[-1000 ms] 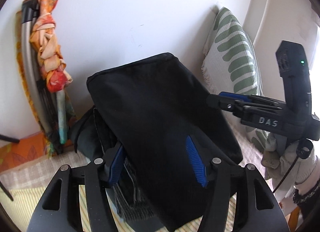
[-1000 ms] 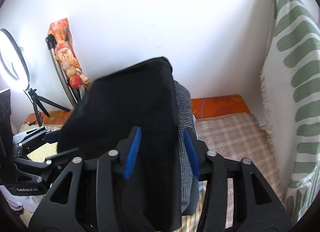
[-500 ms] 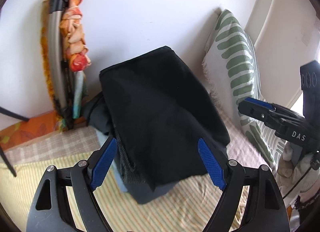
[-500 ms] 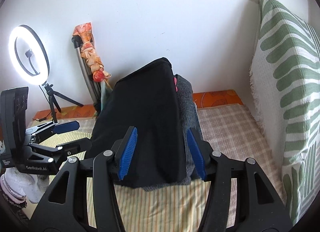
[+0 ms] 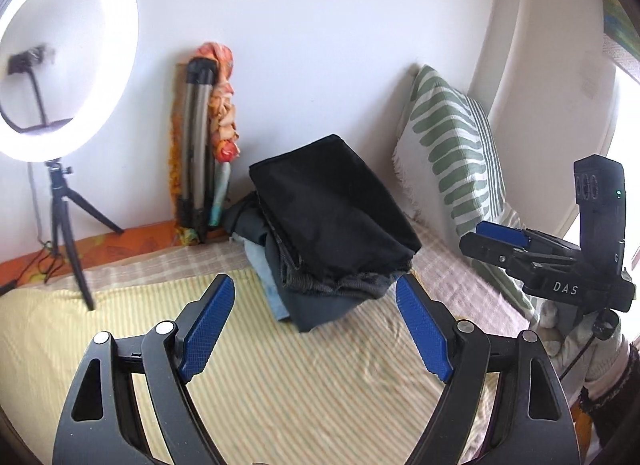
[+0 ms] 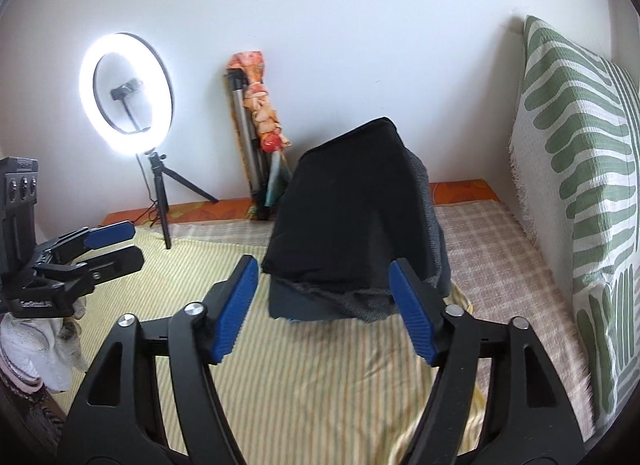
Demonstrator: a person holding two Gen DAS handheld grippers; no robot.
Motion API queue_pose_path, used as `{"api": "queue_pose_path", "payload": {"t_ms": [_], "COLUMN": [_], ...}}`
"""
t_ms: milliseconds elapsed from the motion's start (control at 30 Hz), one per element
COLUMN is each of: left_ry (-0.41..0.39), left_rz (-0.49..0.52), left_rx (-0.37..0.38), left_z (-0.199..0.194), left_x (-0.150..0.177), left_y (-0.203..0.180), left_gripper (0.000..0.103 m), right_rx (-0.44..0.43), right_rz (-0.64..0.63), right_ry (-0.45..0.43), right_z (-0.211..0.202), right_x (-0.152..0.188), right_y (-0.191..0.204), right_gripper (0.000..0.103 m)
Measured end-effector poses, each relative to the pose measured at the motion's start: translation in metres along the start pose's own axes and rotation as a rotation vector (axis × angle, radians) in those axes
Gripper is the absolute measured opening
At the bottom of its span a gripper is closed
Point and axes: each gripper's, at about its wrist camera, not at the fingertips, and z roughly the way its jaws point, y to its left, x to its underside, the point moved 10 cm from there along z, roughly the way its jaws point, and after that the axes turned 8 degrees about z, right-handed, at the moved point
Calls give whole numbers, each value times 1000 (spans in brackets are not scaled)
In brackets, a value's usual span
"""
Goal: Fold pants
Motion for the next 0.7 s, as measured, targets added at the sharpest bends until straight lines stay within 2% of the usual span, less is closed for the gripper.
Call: {"api": "queue_pose_path", "payload": {"t_ms": [100, 267, 333, 400, 700], "left_ry": [-9, -33, -34, -30, 9], "left_rz": [14, 55, 55, 48, 38], "left_rx": [-19, -68, -79, -99, -196], "left_z": [-30, -68, -78, -87, -101], "left_x": [15, 35, 43, 52, 92], "left_y": [-1, -1, 0, 4, 24], "left_gripper": [83, 84, 85, 85, 85], "right_rx": [-20, -25, -38, -45, -31], "right_rz": [5, -17, -5, 7, -20], "right_ry": [4, 1, 0, -11, -49], "right_z": [-9, -19, -22, -25, -24], "right_x": [17, 44, 53, 60, 84], "right_y": [19, 47, 56, 63, 96], "right_gripper": [84, 85, 94, 97, 97]}}
